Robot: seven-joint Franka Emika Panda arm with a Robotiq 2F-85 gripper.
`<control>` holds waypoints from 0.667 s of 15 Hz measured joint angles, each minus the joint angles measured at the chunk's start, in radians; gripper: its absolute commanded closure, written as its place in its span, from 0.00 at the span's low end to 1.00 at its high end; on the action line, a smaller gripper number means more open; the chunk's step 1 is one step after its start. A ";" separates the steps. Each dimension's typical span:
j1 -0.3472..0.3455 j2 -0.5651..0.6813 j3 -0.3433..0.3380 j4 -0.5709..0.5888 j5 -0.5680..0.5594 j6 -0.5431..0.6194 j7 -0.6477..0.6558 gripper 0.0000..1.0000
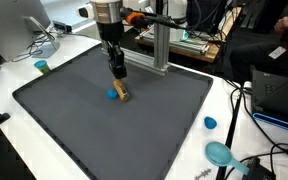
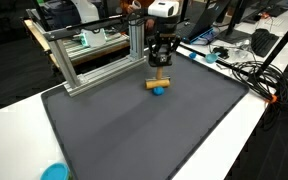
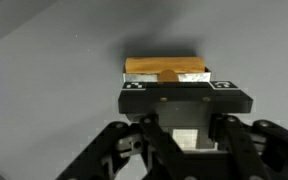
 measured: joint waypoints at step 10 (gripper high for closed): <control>-0.038 -0.185 -0.032 -0.050 0.016 -0.005 -0.089 0.78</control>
